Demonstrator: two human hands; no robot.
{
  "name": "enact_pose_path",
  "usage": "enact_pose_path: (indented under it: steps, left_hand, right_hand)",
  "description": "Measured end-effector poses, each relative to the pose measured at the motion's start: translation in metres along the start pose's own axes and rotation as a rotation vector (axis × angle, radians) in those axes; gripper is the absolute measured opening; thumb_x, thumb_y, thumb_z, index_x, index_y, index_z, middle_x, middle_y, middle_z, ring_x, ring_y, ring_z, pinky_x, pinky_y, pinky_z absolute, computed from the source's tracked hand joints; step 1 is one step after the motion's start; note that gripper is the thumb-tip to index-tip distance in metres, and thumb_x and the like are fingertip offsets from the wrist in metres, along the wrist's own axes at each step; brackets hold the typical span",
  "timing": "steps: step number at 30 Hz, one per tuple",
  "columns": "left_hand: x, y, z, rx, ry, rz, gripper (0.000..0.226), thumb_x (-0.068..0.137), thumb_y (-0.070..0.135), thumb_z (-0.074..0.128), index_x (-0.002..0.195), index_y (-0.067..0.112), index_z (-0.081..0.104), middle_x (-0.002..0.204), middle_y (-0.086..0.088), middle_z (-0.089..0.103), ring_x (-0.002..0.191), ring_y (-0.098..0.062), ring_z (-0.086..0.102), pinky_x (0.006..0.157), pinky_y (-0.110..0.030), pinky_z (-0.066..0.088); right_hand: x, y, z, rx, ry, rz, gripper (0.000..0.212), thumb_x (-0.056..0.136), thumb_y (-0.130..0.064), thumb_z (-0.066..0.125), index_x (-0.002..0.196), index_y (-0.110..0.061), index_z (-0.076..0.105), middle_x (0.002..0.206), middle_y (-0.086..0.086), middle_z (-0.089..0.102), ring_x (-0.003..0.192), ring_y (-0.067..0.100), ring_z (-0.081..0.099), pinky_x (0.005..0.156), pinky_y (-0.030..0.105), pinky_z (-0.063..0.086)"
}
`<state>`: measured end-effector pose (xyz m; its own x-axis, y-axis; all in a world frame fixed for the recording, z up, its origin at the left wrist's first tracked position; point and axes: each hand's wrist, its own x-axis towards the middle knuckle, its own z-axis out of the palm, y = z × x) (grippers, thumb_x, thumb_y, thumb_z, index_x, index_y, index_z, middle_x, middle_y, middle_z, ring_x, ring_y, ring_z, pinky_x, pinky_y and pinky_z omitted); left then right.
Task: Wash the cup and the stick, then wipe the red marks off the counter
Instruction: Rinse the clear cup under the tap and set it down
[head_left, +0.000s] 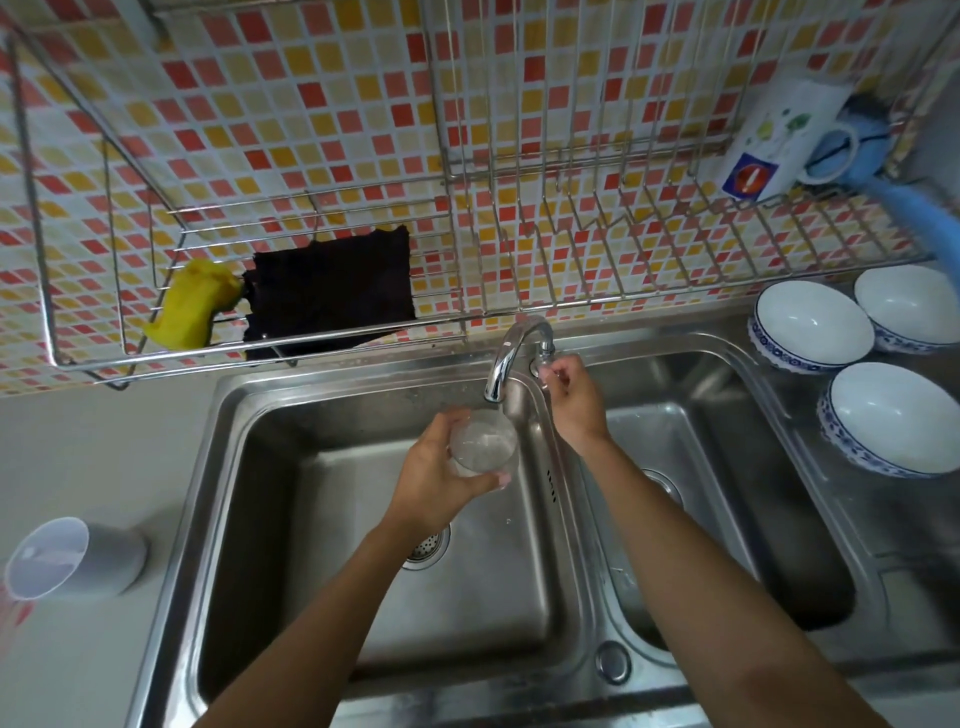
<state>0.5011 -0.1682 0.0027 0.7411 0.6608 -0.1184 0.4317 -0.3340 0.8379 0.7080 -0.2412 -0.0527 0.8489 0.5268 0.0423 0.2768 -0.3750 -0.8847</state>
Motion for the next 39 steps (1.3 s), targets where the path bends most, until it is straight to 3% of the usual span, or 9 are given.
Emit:
enact_pose_path:
  steps: [8,14,18,23,26,29,33,36,39]
  left_hand:
    - [0.013,0.019,0.018,0.099,-0.069,0.095,0.082,0.058,0.045,0.088,0.124,0.022,0.047,0.116,0.006,0.058,0.105,-0.014,0.057,0.087,-0.031,0.051]
    - [-0.003,0.015,0.016,-0.039,0.038,0.006,0.078,0.055,0.037,0.092,0.120,0.034,0.048,0.114,0.013,0.060,0.103,-0.006,0.058,0.080,-0.012,0.043]
    - [-0.006,0.020,0.021,-0.082,0.024,0.011,0.080,0.055,0.036,0.092,0.122,0.035,0.048,0.118,0.012,0.058,0.107,-0.007,0.057,0.084,-0.014,0.044]
    - [-0.006,0.021,0.015,-0.076,0.023,0.047,0.079,0.056,0.035,0.092,0.122,0.034,0.048,0.120,0.013,0.056,0.107,-0.002,0.055,0.077,-0.001,0.040]
    - [-0.012,0.017,0.007,-0.057,0.041,0.057,0.080,0.057,0.036,0.092,0.121,0.029,0.044,0.121,0.010,0.052,0.107,-0.005,0.053,0.078,-0.004,0.039]
    - [-0.023,0.007,-0.004,-0.066,0.027,0.032,0.078,0.061,0.029,0.091,0.119,0.022,0.040,0.114,0.010,0.053,0.096,-0.003,0.055,0.072,-0.001,0.040]
    - [-0.048,-0.016,-0.014,-0.030,0.016,0.000,0.076,0.062,0.026,0.091,0.120,0.017,0.042,0.116,0.007,0.056,0.103,-0.010,0.056,0.072,0.002,0.037]
    - [-0.077,-0.040,-0.015,0.031,0.017,-0.020,0.079,0.062,0.027,0.090,0.125,0.016,0.043,0.123,0.006,0.055,0.112,-0.011,0.054,0.079,0.002,0.036]
    - [-0.107,-0.064,-0.015,0.234,0.016,-0.014,0.082,0.061,0.032,0.087,0.128,0.020,0.043,0.125,0.003,0.053,0.116,-0.017,0.050,0.095,-0.023,0.039]
  right_hand:
    - [0.004,0.002,0.001,-0.061,-0.040,0.000,0.015,0.097,-0.021,0.055,0.101,-0.007,0.059,0.096,0.008,0.070,0.083,0.020,0.063,0.066,0.023,0.037]
    - [-0.001,-0.004,0.002,-0.085,-0.046,-0.011,0.016,0.097,-0.021,0.055,0.101,-0.007,0.060,0.096,0.009,0.071,0.083,0.022,0.063,0.066,0.023,0.037]
    - [-0.002,-0.008,-0.003,-0.044,-0.013,0.040,0.017,0.098,-0.022,0.054,0.101,-0.005,0.060,0.094,0.011,0.068,0.080,0.021,0.058,0.067,0.026,0.036]
    - [0.004,-0.003,-0.004,-0.081,-0.049,0.098,0.018,0.096,-0.026,0.057,0.102,-0.009,0.061,0.096,0.008,0.069,0.084,0.023,0.062,0.071,0.028,0.042]
    - [-0.016,-0.003,-0.006,-0.074,-0.087,0.118,0.031,0.095,-0.032,0.057,0.119,-0.012,0.056,0.103,0.003,0.067,0.093,0.021,0.064,0.080,0.036,0.050]
    - [-0.067,0.000,-0.006,-0.128,-0.099,0.108,0.049,0.097,-0.034,0.054,0.141,-0.017,0.042,0.128,0.004,0.062,0.111,0.022,0.060,0.094,0.038,0.049]
    - [-0.144,0.012,0.004,-0.219,-0.115,0.024,0.049,0.097,-0.027,0.055,0.142,-0.014,0.042,0.144,0.008,0.050,0.129,0.026,0.050,0.103,0.035,0.042]
    - [-0.192,0.026,0.019,-0.337,-0.158,-0.084,0.045,0.094,-0.023,0.058,0.137,-0.012,0.049,0.143,0.011,0.050,0.131,0.029,0.048,0.107,0.039,0.041]
    - [-0.234,0.033,0.033,-0.422,-0.272,-0.102,0.047,0.092,-0.021,0.060,0.137,-0.013,0.048,0.146,0.010,0.047,0.134,0.027,0.044,0.109,0.040,0.039]
